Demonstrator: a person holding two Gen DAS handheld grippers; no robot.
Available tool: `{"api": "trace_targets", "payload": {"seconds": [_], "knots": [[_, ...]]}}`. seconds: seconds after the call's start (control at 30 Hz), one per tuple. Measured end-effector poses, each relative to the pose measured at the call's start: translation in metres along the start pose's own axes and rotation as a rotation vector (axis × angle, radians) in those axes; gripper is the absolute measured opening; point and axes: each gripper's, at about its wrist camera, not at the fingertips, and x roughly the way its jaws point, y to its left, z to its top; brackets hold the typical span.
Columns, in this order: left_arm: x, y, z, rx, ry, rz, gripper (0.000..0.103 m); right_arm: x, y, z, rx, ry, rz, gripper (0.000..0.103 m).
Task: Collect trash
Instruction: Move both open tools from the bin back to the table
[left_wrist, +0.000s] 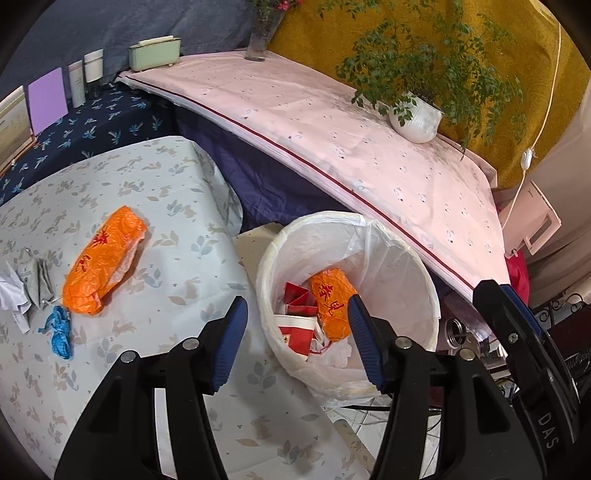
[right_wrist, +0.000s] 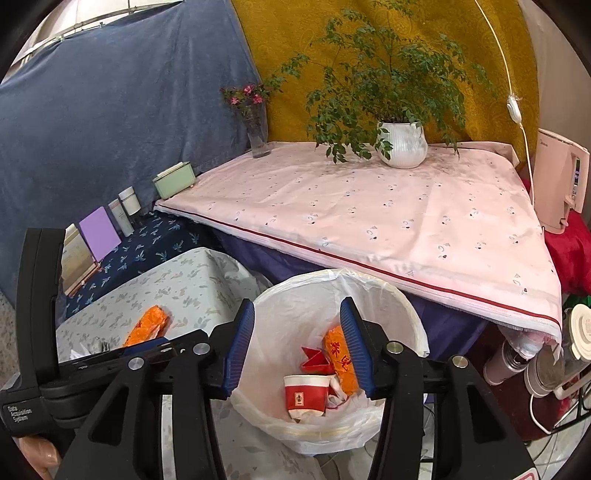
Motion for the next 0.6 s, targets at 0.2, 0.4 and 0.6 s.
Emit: {"api": "trace_targets", "payload": {"seconds": [0.2,0.4,0.6], "knots": [[-0.013,0.023,0.0,-0.038,-0.021,0.017,0.054,-0.004,0.018,0.0,-0.022,-0.005,0.02,0.048],[-0.024,0.051,0.0,-0.08,-0.038,0.041,0.054,-0.004,0.039,-0.004,-0.045,0.0,0.044,0.048],[-0.035,0.083,-0.001,-0.133,-0.055,0.062,0.06,-0.004,0.066,-0.009,-0.082,0.011,0.066,0.048]]}}
